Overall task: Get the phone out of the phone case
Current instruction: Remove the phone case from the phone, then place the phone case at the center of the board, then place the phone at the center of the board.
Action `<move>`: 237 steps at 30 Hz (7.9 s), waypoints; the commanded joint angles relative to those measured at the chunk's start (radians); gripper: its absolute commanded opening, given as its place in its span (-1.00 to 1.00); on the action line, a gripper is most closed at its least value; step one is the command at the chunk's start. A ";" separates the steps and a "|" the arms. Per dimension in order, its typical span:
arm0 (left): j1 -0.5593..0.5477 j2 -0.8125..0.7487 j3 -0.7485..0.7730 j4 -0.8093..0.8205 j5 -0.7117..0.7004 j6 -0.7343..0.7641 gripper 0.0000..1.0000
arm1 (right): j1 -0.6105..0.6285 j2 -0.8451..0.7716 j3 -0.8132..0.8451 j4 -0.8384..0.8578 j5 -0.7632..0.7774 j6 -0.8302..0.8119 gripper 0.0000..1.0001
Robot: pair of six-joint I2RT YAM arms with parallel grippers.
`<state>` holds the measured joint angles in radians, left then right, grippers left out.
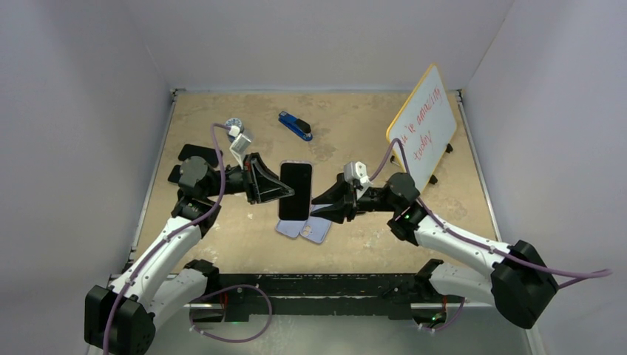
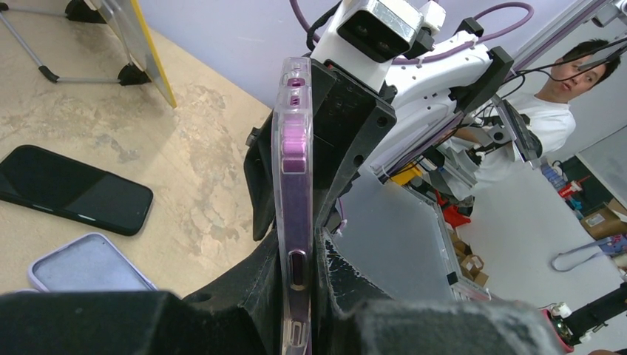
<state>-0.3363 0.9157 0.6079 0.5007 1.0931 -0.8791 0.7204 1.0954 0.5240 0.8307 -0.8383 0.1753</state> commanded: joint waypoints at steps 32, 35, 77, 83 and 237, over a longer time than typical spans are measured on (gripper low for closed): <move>-0.057 0.001 -0.095 0.390 -0.030 -0.239 -1.00 | -0.006 0.157 0.094 0.264 0.102 0.210 -0.51; -0.073 0.013 -0.114 0.402 -0.048 -0.239 -1.00 | -0.006 0.179 0.092 0.364 0.089 0.274 -0.50; -0.105 0.099 0.108 -0.698 -0.940 0.364 0.17 | -0.007 0.713 -0.023 0.735 0.323 0.981 -1.00; -0.202 0.109 0.192 -0.818 -1.007 0.460 0.20 | -0.009 0.785 -0.016 0.778 0.338 1.075 -1.00; 0.409 0.574 0.394 -1.218 -1.850 0.579 -1.00 | 0.302 0.310 0.140 -0.336 1.073 0.412 0.66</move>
<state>0.0231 1.4609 0.9943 -0.7441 -0.7280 -0.2707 1.0321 1.4902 0.7212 0.4080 0.0769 0.6701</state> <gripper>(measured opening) 0.108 0.828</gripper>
